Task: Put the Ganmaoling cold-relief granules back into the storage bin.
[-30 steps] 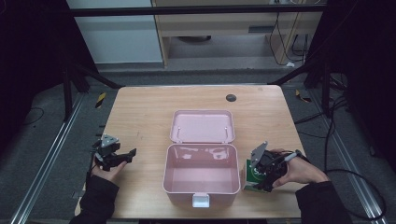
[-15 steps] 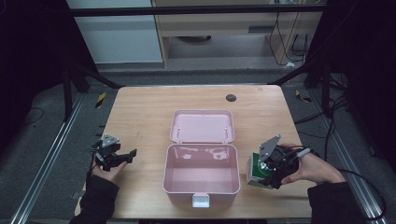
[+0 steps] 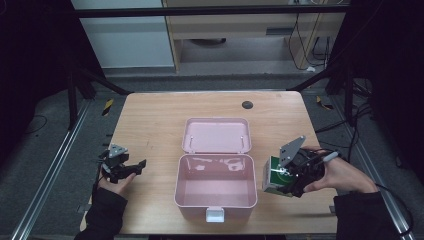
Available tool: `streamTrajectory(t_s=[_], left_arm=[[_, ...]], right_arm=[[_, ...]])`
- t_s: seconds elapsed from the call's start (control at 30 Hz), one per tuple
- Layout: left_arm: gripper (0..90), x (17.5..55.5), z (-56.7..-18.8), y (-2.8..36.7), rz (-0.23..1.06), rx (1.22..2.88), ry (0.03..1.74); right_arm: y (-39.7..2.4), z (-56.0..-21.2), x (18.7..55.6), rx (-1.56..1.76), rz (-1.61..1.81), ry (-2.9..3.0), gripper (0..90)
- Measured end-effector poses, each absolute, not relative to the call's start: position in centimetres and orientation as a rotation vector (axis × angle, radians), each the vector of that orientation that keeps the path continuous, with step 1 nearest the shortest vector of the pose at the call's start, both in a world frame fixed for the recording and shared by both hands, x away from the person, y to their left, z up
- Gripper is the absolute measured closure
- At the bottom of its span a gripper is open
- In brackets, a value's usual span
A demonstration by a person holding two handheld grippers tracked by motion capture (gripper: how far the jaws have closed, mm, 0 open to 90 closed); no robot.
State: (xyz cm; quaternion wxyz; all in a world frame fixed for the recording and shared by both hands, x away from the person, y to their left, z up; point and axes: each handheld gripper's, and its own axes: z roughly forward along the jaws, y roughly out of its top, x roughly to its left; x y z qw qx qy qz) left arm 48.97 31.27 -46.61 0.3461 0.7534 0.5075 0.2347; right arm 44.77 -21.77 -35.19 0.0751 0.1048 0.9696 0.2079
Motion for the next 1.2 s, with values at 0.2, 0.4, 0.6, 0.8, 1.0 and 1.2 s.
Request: streamTrajectory(t_s=[0.2,0.4,0.6,0.8,1.0,1.2], left_arm=[[24.4,49.0,-46.7,31.2,0.607,1.949,1.319],[24.5,49.0,-46.7,31.2,0.605,1.951,1.319],[24.5,49.0,-46.7,31.2,0.602,1.955,1.320],[24.5,49.0,-46.7,31.2,0.599,1.956,1.320],[24.5,49.1,-46.7,31.2,0.598,1.957,1.320],[24.5,49.1,-46.7,31.2,0.596,1.957,1.320]], right_arm=[[-21.4,-33.5,44.6,0.295,0.634,2.903,16.1],[-20.9,-31.9,44.5,0.292,0.634,2.898,16.1],[-20.3,-30.8,44.5,0.291,0.640,2.900,16.1],[-19.3,-29.4,44.5,0.279,0.628,2.910,16.1],[-18.3,-28.5,44.6,0.278,0.606,2.919,16.1],[-17.0,-28.0,44.6,0.257,0.601,2.932,16.1]])
